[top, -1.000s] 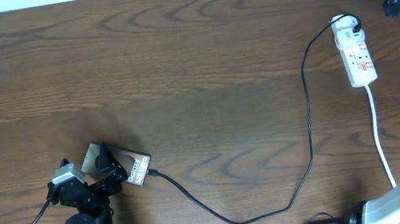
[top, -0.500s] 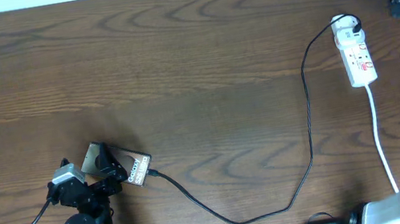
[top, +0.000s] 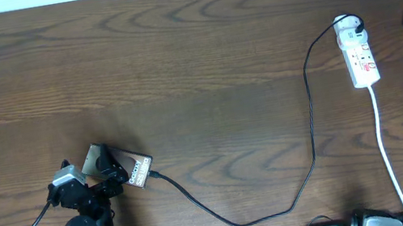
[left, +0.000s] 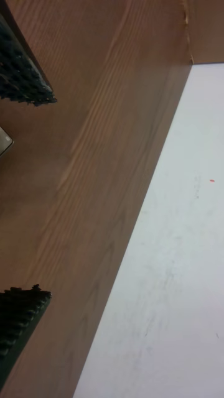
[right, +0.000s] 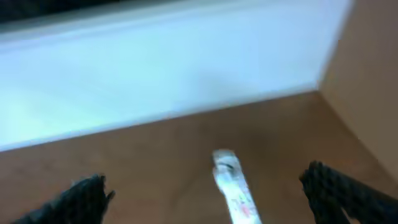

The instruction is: Plug charger to phone and switch on socket

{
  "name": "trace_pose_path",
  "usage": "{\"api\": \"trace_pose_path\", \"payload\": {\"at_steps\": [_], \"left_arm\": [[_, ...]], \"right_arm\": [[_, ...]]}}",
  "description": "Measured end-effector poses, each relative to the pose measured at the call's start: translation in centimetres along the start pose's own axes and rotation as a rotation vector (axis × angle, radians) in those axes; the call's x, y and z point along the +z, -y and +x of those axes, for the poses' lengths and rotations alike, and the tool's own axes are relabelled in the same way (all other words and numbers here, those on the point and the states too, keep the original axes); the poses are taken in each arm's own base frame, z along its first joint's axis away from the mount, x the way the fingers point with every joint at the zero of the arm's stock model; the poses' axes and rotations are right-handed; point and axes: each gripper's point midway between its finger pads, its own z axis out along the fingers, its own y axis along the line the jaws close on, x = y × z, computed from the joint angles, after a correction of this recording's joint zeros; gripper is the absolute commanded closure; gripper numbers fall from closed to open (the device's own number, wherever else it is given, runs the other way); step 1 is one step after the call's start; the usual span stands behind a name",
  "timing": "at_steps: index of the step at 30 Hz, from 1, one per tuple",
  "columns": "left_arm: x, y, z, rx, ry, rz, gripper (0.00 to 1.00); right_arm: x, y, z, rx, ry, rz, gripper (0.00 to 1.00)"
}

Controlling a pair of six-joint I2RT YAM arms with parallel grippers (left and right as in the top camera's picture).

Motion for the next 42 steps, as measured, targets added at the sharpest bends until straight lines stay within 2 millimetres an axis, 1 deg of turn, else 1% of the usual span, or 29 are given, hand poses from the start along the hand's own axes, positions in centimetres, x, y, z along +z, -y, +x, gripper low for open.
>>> {"api": "trace_pose_path", "payload": {"at_steps": [2,5,6,7,10,13,16,18,22,26,33,36,40,41,42], "left_arm": [[0.0,0.0,0.0,0.000,0.000,0.000,0.08],[0.0,0.0,0.0,0.000,0.000,0.000,0.08],[0.0,0.0,0.0,0.000,0.000,0.000,0.08],[0.0,0.0,0.0,0.000,0.000,0.000,0.09],[0.0,0.0,0.0,0.000,0.000,0.000,0.08],[0.0,0.0,0.0,0.000,0.000,0.000,0.08],[0.0,0.0,0.0,0.000,0.000,0.000,0.08],[0.0,0.0,0.0,0.000,0.000,0.000,0.08],[0.0,0.0,0.0,0.000,0.000,0.000,0.08],[0.0,0.0,0.0,0.000,-0.001,0.000,0.08],[0.0,0.0,0.0,0.000,-0.001,-0.001,0.08],[0.0,0.0,0.0,-0.001,-0.001,0.000,0.08],[0.0,0.0,0.0,0.000,-0.001,0.000,0.08],[0.0,0.0,-0.1,-0.001,-0.001,0.000,0.08],[0.0,0.0,0.0,0.000,-0.001,0.000,0.08]], "right_arm": [[-0.6,-1.6,-0.4,-0.026,0.066,-0.050,0.01],[-0.6,-3.5,0.2,-0.053,0.139,-0.112,0.01],[-0.4,-4.0,0.6,-0.059,0.159,-0.129,0.01],[0.0,-4.5,1.7,-0.066,0.167,-0.151,0.01],[1.4,-5.3,4.7,-0.078,0.180,-0.183,0.01],[3.1,-5.7,8.6,-0.081,0.210,-0.210,0.01],[4.0,-5.7,12.2,-0.080,0.256,-0.227,0.01],[4.2,-5.6,14.1,-0.076,0.306,-0.235,0.01],[3.8,-5.1,17.6,-0.072,0.416,-0.245,0.01],[3.3,-4.5,20.8,-0.071,0.490,-0.248,0.01],[3.8,-3.5,26.3,-0.065,0.498,-0.227,0.01],[4.3,-3.0,28.7,-0.064,0.429,-0.212,0.01],[4.6,-2.7,30.2,-0.069,0.375,-0.197,0.01],[5.0,-2.6,31.3,-0.075,0.326,-0.190,0.01],[5.2,-2.5,31.9,-0.081,0.301,-0.185,0.01]]}}
